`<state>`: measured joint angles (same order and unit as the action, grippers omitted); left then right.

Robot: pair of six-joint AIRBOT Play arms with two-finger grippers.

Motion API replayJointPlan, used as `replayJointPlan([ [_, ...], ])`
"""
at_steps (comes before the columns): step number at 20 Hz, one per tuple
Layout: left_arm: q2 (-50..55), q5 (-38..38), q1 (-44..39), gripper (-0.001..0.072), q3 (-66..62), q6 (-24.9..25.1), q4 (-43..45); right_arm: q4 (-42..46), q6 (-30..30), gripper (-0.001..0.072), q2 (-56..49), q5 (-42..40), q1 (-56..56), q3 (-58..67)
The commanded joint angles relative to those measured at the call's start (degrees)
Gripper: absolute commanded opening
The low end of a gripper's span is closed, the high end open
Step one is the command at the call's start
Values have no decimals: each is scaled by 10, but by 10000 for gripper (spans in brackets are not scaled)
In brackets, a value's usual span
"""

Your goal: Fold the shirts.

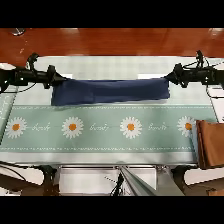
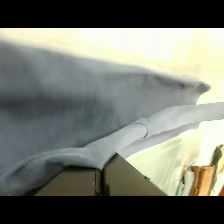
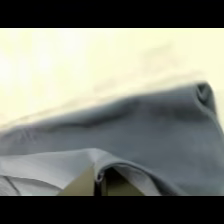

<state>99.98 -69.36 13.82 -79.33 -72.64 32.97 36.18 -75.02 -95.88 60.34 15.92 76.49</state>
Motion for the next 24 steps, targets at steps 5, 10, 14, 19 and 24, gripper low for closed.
replayJointPlan([
  [5,66,-100,43,703,-84,-71,95,-9,19,619,-38,42,49,32],
  [10,-61,-45,138,703,-38,-91,255,82,-16,618,-34,116,132,30],
  [14,-233,188,111,702,130,-90,242,85,-12,618,-57,101,102,30],
  [19,-338,223,9,703,224,-80,240,66,-7,618,-99,86,50,31],
  [24,-323,246,-99,703,224,-80,222,58,-3,618,-110,71,8,31],
])
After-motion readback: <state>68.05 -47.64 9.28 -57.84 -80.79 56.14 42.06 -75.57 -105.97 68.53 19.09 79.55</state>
